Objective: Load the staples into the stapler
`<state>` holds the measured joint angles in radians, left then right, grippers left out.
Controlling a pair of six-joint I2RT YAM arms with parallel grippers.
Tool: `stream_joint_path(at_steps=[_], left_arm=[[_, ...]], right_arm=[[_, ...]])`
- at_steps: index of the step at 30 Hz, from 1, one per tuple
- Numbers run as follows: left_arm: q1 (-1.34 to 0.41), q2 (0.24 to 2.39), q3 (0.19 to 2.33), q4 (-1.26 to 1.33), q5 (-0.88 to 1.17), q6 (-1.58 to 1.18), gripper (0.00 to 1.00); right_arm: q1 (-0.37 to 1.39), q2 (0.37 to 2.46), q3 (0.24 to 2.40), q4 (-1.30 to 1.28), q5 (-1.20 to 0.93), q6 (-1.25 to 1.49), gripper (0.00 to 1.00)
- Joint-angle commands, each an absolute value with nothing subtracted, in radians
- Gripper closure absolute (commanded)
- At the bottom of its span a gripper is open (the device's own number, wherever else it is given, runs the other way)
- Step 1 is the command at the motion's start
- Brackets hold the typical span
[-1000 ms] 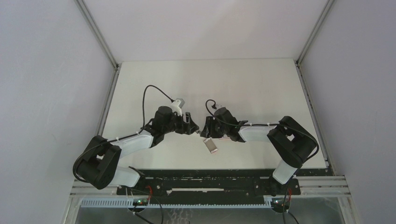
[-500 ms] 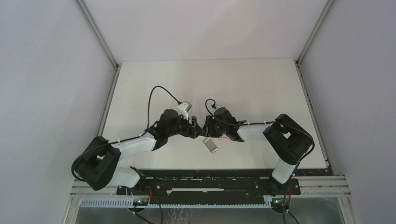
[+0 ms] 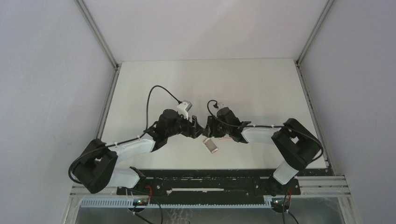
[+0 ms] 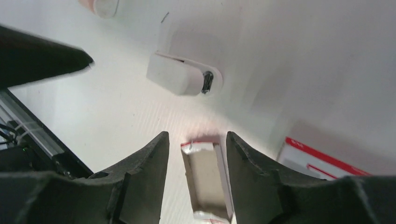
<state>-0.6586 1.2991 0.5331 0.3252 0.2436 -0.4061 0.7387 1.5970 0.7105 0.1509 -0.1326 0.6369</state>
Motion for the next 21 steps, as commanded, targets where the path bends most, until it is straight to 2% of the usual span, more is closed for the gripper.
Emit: stream_joint_path(at_steps=[1,4,10,21], left_arm=[[-0.634,1.162,0.524,0.325,0.204,-0.336,0.23],[-0.627,1.138,0.533,0.281,0.206,-0.218,0.22],[-0.612,1.297,0.622,0.268,0.375,-0.061,0.23],[-0.612,1.475,0.655,0.266,0.284,0.030,0.22]], right_arm=[[0.732,1.435,0.687,0.081,-0.080,0.480,0.51],[0.726,1.330,0.676,0.029,-0.074,0.429,0.48],[0.682,1.133,0.637,-0.015,-0.136,0.397,0.45],[0.618,0.904,0.559,-0.031,-0.232,0.405,0.40]])
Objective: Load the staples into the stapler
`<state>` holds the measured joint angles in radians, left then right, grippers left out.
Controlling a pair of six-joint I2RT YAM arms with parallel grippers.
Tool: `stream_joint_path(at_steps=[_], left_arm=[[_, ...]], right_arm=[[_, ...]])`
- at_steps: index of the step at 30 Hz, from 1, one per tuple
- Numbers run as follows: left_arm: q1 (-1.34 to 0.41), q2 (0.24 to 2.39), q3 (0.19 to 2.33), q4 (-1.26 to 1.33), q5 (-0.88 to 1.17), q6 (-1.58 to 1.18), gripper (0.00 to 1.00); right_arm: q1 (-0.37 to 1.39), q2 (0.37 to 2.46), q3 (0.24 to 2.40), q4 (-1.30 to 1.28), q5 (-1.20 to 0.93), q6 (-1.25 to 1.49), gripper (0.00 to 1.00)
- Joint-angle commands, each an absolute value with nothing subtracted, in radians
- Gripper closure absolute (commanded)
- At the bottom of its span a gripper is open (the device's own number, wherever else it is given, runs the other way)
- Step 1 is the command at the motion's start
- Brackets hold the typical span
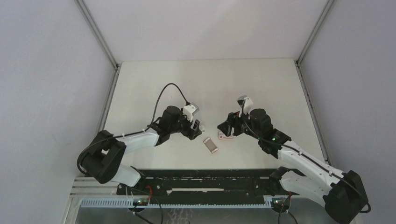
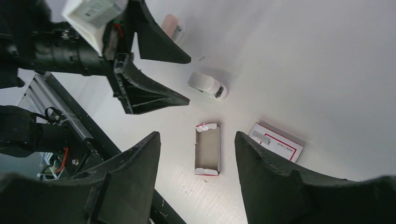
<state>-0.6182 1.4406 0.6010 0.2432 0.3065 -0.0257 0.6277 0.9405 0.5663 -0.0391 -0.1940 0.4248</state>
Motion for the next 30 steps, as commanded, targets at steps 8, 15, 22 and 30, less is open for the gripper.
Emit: stream_joint_path(at_steps=[8,15,22,30], left_arm=[[-0.617,1.561,0.712,0.246,0.394,0.038,0.16],[-0.641,1.560,0.695,0.195,0.326,0.002,0.26],[-0.674,1.560,0.689,0.150,0.212,-0.006,0.39],[-0.687,1.567,0.694,0.137,0.165,-0.003,0.57]], right_arm=[[0.611,0.911,0.550,-0.007,-0.262,0.405,0.40],[0.598,0.907,0.539,0.005,-0.273,0.410,0.41],[0.583,0.914,0.532,0.023,-0.297,0.418,0.41],[0.562,0.917,0.525,0.037,-0.310,0.440,0.41]])
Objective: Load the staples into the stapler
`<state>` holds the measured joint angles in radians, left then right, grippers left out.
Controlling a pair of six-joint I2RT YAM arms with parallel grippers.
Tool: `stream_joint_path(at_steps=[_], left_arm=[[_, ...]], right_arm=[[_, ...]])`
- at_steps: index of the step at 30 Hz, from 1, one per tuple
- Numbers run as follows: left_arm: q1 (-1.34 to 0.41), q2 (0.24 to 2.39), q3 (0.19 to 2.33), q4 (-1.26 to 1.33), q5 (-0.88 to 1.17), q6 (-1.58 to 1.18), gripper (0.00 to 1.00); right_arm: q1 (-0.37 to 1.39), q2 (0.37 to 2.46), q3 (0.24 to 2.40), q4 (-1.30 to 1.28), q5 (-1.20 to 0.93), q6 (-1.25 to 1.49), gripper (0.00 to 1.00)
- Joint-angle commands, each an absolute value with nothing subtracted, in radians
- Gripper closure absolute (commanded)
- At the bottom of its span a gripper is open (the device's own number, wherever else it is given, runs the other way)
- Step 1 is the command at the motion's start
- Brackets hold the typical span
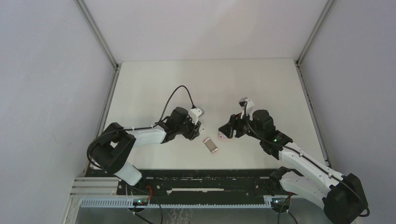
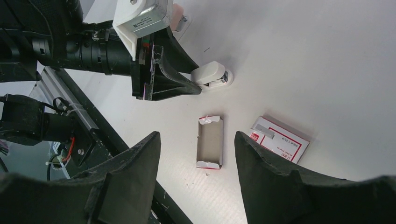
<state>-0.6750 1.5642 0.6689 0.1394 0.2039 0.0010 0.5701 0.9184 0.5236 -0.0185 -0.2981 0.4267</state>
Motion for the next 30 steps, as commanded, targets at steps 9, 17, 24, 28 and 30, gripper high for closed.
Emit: stream_joint_path(at_steps=[9,17,24,28,30], left_arm=[[-0.725,1.628,0.743,0.103,0.147,0.007,0.58],[-0.743,1.559,0.710,0.124,0.124,-0.002,0.99],[-0.747,1.257,0.564,0.250,0.240,-0.087,1.00],[-0.758,1.197,0.557,0.222,0.262,-0.112,1.00],[-0.771,1.175,0.558,0.217,0.271,-0.125,1.00]], right_arm=[[0.551,0.968,0.507,0.101,-0.348,0.588,0.31],[0.552,1.037,0.492,0.132,-0.315,0.692,0.30],[0.561,1.124,0.486,0.280,-0.418,0.818,0.26],[0.594,1.193,0.511,0.402,-0.460,0.885,0.22],[0.614,1.230,0.541,0.400,-0.446,0.888,0.21]])
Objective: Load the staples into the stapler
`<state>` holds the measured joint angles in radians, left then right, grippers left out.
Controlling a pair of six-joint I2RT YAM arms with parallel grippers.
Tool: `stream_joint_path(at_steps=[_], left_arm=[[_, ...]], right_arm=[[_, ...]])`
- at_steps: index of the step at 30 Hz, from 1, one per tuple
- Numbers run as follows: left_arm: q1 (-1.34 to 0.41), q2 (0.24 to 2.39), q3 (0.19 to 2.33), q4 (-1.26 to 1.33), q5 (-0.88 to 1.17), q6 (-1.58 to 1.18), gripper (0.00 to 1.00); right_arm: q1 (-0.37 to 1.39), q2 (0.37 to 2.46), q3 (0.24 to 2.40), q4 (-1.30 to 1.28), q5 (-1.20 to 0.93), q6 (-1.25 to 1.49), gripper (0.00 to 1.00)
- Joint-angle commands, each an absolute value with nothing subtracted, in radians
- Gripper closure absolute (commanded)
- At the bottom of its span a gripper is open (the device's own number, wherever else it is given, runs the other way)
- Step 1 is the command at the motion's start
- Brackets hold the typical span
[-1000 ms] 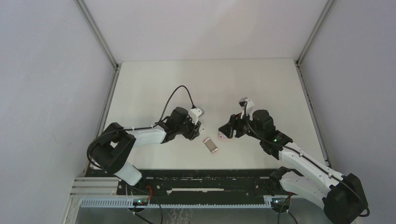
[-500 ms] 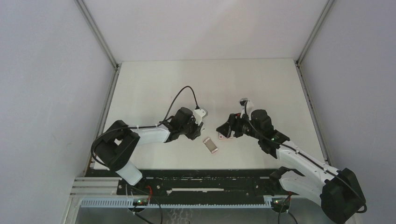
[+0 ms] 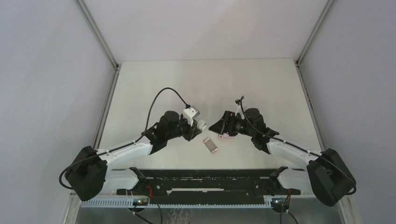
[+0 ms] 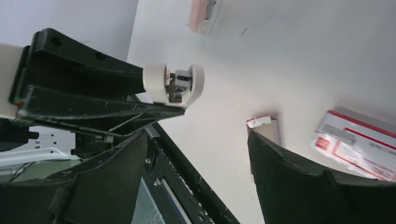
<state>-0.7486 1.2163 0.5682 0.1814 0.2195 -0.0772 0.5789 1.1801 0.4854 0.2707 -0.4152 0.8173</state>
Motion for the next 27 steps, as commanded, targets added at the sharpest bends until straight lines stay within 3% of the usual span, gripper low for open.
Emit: stream_joint_path(at_steps=[1,13,15,16,17,20,27], left_arm=[[-0.777,1.165,0.558,0.215,0.273,-0.129,1.00],[-0.814,1.107,0.560,0.195,0.256,-0.133,1.00],[-0.816,1.103,0.559,0.193,0.244,-0.133,1.00],[-0.816,1.101,0.559,0.191,0.236,-0.133,1.00],[-0.816,1.099,0.558,0.189,0.229,-0.133,1.00],[-0.816,1.091,0.557,0.184,0.207,-0.133,1.00],[-0.816,1.084,0.557,0.171,0.194,-0.131,1.00]], right_arm=[[0.619,1.252,0.555,0.401,-0.447,0.890,0.21],[0.654,1.344,0.656,0.353,-0.398,0.902,0.20],[0.663,1.356,0.672,0.351,-0.408,0.902,0.31],[0.667,1.359,0.677,0.348,-0.413,0.901,0.41],[0.673,1.361,0.678,0.347,-0.414,0.900,0.52],[0.675,1.361,0.679,0.333,-0.413,0.899,0.98],[0.674,1.343,0.678,0.331,-0.403,0.878,1.00]])
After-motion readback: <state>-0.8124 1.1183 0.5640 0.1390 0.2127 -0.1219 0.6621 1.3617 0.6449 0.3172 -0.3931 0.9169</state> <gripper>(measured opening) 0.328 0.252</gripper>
